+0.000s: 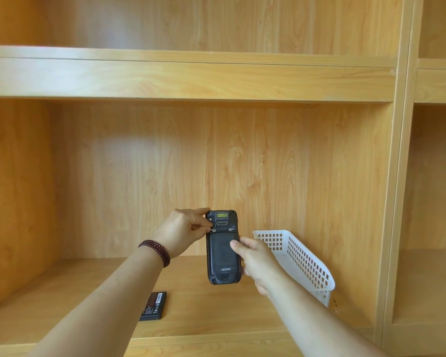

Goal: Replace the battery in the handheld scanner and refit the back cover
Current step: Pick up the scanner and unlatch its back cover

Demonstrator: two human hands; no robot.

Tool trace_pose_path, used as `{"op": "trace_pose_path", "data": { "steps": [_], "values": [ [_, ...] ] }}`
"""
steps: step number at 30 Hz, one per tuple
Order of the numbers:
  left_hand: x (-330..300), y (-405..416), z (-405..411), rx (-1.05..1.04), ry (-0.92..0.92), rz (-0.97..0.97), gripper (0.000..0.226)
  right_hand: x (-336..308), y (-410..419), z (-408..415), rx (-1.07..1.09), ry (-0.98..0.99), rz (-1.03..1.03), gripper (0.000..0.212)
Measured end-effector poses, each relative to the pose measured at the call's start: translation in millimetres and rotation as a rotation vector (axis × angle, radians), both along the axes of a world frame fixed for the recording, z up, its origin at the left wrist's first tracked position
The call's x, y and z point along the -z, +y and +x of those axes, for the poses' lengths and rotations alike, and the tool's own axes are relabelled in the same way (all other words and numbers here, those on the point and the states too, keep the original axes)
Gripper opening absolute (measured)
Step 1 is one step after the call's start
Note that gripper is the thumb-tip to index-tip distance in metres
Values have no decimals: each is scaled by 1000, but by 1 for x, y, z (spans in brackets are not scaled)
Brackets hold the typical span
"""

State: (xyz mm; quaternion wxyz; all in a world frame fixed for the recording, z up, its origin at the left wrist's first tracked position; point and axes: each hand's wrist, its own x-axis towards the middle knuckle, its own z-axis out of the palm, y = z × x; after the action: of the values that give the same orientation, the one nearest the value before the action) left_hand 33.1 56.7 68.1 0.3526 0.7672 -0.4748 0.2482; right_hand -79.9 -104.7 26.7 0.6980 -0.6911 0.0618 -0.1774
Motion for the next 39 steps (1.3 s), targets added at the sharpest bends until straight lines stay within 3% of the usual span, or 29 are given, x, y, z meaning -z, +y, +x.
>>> {"op": "trace_pose_path", "data": {
  "steps": [9, 24, 39],
  "values": [
    [3, 1, 0, 2, 65, -1, 14, 3, 1, 2, 2, -8, -15, 21],
    [10, 0, -4, -54, -93, 29, 14, 7, 3, 1, 9, -14, -37, 23],
    [17, -4, -5, -75, -89, 21, 15, 10, 0, 4, 19, -5, -57, 23]
  ]
}}
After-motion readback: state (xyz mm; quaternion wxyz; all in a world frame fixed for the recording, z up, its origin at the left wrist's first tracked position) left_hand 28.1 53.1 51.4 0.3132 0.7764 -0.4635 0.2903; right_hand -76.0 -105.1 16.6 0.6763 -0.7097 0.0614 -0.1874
